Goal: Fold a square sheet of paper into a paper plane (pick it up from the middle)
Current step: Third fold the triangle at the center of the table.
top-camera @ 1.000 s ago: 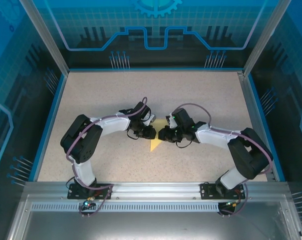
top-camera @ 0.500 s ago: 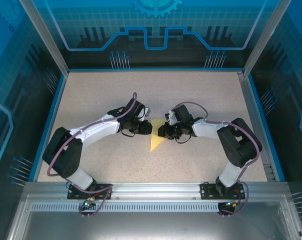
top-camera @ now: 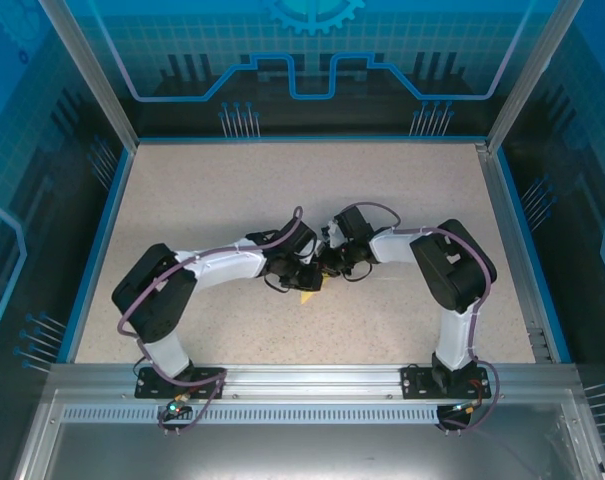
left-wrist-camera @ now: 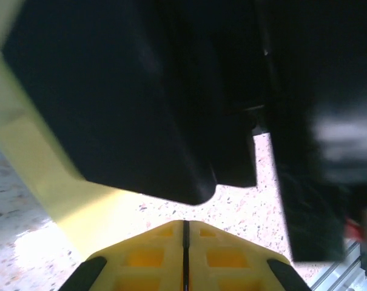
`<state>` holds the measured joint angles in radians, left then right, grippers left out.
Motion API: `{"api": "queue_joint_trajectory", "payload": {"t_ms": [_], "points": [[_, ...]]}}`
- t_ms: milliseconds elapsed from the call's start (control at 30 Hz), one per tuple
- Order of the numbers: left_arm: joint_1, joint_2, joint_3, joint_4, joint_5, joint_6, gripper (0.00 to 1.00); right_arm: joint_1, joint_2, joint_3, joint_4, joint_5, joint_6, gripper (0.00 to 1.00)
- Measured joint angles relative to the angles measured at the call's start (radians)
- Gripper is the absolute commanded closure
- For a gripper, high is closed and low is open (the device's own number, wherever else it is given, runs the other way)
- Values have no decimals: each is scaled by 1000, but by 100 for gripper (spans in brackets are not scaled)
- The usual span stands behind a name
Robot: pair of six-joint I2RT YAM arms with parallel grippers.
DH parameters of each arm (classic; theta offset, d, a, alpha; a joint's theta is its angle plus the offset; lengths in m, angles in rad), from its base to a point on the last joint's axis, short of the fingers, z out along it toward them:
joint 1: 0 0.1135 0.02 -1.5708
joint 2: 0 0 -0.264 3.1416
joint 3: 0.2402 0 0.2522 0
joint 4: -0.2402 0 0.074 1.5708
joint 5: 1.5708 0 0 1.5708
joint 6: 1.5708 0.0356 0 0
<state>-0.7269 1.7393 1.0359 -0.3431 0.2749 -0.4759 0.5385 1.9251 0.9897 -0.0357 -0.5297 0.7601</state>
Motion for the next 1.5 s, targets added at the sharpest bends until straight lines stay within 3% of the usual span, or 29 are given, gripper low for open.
{"api": "queue_joint_trajectory", "payload": {"t_ms": [600, 1000, 1233, 1500], "points": [[-1, -3, -91, 199, -8, -29, 100, -7, 6, 3, -1, -13, -2, 84], [26, -151, -299, 279, 8, -141, 97, -7, 6, 3, -1, -14, -11, 84], [31, -118, -299, 422, 55, -253, 98, -7, 6, 3, -1, -14, -13, 84], [33, -61, -319, 458, 36, -333, 99, -7, 6, 3, -1, -14, -13, 84]]}}
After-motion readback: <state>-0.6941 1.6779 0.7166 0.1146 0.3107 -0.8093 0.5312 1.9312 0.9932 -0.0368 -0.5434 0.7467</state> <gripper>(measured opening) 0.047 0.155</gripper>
